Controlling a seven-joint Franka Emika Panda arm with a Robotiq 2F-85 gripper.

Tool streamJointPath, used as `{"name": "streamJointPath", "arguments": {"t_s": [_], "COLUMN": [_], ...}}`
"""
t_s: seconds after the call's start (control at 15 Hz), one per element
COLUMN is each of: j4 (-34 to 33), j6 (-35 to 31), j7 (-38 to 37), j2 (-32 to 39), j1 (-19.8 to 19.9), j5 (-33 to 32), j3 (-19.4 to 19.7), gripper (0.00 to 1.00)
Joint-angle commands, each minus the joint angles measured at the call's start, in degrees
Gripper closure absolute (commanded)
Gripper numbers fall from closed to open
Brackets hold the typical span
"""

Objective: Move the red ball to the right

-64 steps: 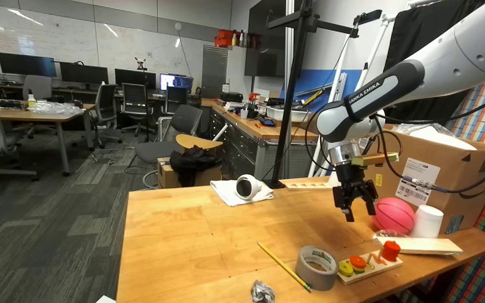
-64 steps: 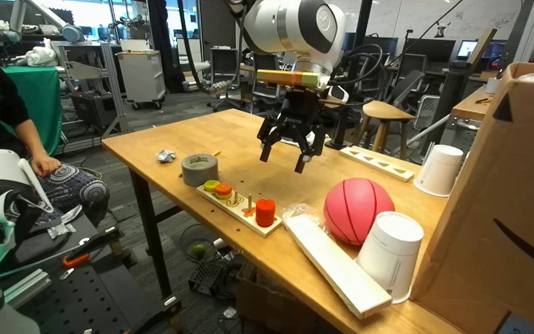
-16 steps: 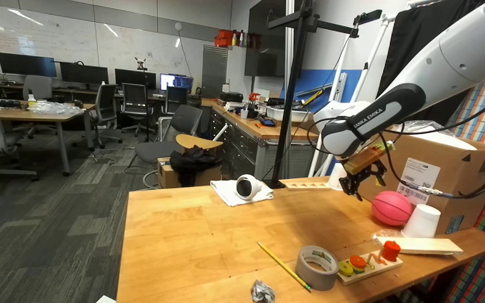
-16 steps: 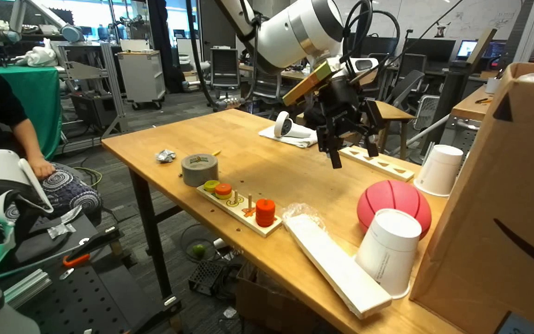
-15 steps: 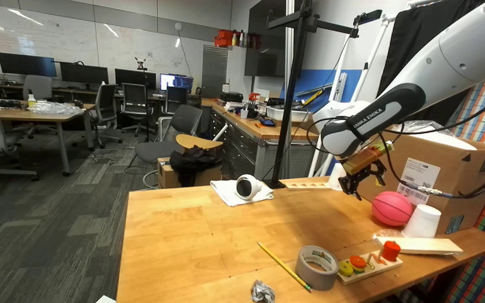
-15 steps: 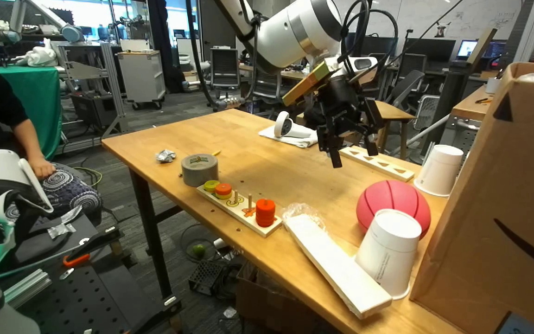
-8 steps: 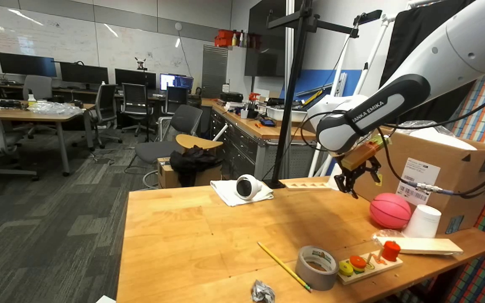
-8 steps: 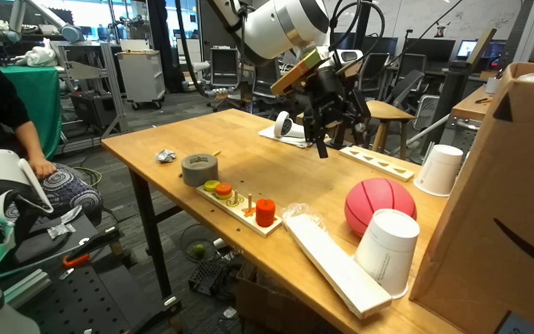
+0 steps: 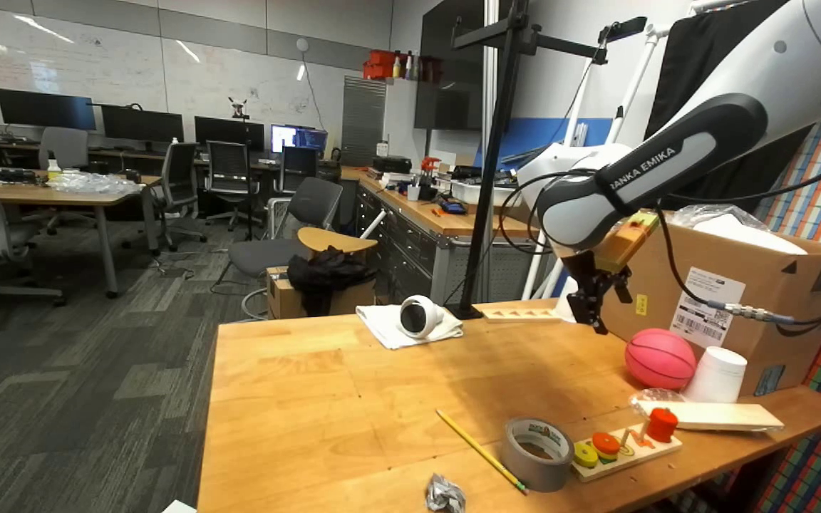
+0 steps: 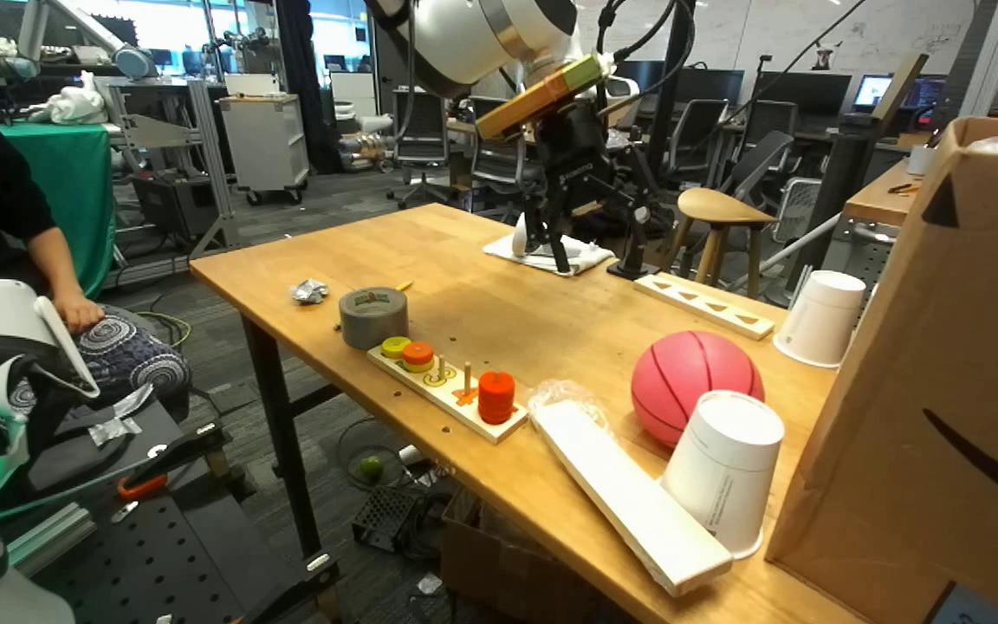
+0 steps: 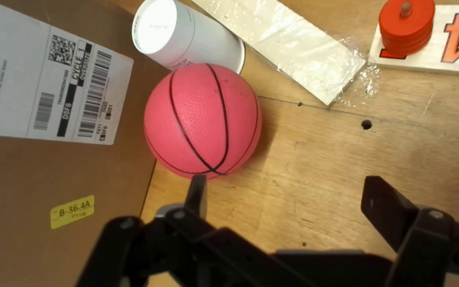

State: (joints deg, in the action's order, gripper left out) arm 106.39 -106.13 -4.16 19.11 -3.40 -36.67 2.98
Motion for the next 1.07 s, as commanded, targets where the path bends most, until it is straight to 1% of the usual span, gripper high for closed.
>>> {"name": "streamJointPath", "arguments": {"t_s": [0.0,0.13,0.27,1.0], "j4": [5.1,6.2,6.1,2.4], "j6": [-4.6,-5.9,-5.6,6.0], "j7": [10.1,15.4,21.0,52.8], "j2": [-3.9,-3.9,-3.1,-0.3], "j1": [2.0,2.3,2.5,2.3], "j5": [1.3,1.5,1.4,-1.7], "j3": [-1.9,-2.5,-3.1,-4.2], "gripper": [0.00,0.00,0.00,0.00]}}
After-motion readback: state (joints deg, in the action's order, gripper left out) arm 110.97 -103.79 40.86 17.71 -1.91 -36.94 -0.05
